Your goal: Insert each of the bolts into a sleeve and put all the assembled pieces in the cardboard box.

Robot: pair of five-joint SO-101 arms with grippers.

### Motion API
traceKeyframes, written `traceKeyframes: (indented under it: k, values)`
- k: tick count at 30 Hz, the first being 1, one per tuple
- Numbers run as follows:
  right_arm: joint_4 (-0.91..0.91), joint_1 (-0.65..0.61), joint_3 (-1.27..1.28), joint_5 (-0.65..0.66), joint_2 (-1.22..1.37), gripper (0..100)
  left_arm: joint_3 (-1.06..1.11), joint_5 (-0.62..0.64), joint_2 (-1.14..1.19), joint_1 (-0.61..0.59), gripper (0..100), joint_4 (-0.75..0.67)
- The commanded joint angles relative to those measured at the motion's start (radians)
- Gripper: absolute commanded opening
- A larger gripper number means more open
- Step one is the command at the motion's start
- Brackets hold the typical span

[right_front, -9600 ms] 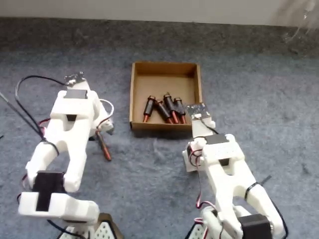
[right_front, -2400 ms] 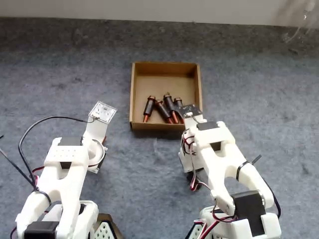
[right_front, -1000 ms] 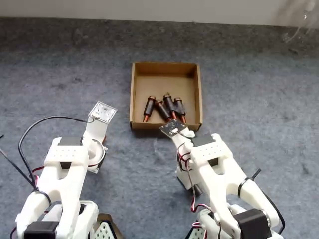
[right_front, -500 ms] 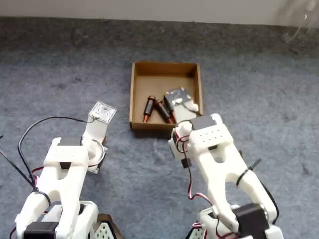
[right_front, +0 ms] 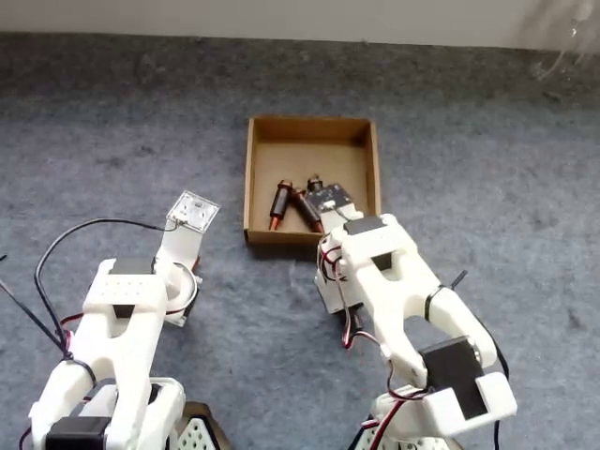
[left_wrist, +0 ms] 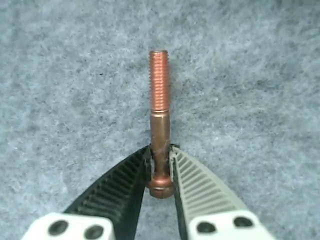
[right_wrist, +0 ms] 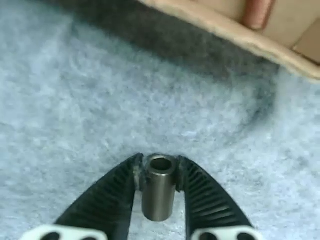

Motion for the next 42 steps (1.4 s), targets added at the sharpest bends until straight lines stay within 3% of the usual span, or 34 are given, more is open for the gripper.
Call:
traceKeyframes:
  k: [1, 9, 12, 19, 26, 30, 36, 40, 42]
  values:
    - [-0.004, 0.01, -0.047, -0.006, 0.008, 10.2, -0.002, 0.008, -0.024, -0.01, 0, -0.015]
    - [-0.004, 0.01, -0.047, -0.006, 0.053, 9.3, -0.002, 0.008, -0.024, -0.01, 0, -0.015]
    - [0.005, 0.015, -0.053, -0.009, 0.048, 0.0, -0.002, 0.008, -0.03, -0.012, 0, -0.015]
    - [0.084, 0.008, -0.213, -0.172, -0.143, 0.3, -0.051, 0.012, -0.13, -0.007, 0, 0.021]
    - [0.139, -0.033, -0.601, -0.391, -0.205, 0.3, -0.059, 0.071, -0.483, 0.205, 0, 0.15]
    - [0.143, -0.085, -0.74, -0.446, -0.205, 0.3, -0.062, 0.106, -0.656, 0.32, 0, 0.157]
    - [0.137, -0.094, -0.769, -0.451, -0.203, 0.4, 0.059, 0.106, -0.851, 0.409, 0, 0.15]
    - [0.137, -0.18, -0.768, -0.453, -0.189, 0.5, 0.114, 0.107, -0.981, 0.427, 0, 0.15]
    - [0.125, -0.203, -0.768, -0.514, -0.168, 0.5, 0.147, 0.126, -1.04, 0.427, 0, 0.15]
